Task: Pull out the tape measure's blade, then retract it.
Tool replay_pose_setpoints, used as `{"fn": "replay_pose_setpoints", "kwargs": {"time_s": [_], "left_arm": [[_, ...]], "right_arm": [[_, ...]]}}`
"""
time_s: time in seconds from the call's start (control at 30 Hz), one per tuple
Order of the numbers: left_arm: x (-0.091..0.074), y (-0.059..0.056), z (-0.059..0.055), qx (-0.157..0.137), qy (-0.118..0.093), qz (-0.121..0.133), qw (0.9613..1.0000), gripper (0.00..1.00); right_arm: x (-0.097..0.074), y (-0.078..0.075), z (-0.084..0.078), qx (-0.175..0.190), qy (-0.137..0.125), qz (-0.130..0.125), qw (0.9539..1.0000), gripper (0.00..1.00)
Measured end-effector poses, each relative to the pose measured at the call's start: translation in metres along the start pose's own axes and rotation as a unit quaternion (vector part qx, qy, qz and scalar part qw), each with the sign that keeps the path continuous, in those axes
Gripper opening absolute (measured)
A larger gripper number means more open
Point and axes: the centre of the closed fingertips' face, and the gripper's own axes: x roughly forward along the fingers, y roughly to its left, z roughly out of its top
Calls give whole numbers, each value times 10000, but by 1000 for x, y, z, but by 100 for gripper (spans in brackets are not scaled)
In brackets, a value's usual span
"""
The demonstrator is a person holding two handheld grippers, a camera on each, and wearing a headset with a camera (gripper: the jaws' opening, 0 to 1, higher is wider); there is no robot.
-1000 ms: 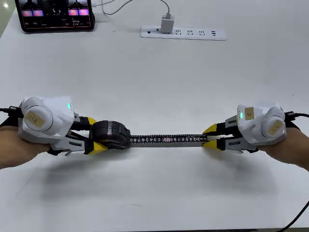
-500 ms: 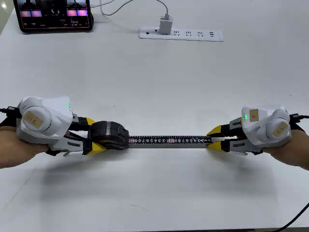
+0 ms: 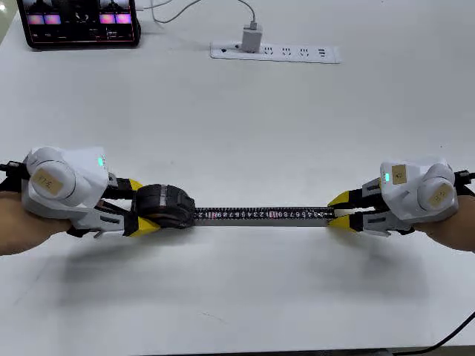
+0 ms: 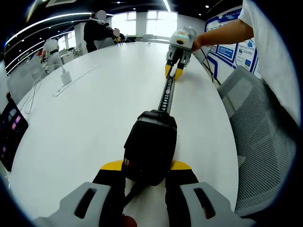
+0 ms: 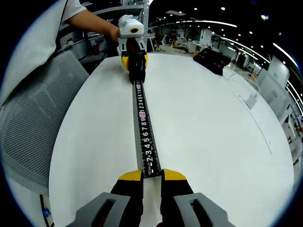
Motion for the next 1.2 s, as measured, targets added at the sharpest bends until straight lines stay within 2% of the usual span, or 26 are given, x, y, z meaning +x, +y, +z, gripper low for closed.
{"fn": "replay_pose_setpoints", "kwargs": {"time_s": [0.27, 0.77, 1.0, 1.2], "left_arm": [[0, 0, 0, 6, 9, -11, 10000, 27], [-1, -1, 1, -3, 8, -4, 10000, 27], [1, -1, 2, 17, 16, 46, 10000, 28], [1, -1, 2, 39, 116, 90, 9999, 28]], "right_arm": [[-4, -4, -10, 117, 117, -38, 9999, 9], [-2, -3, -9, 108, 114, -36, 9999, 8], [-1, -5, -10, 27, 235, -22, 9997, 9], [0, -4, -9, 22, 381, 57, 9993, 10]]}}
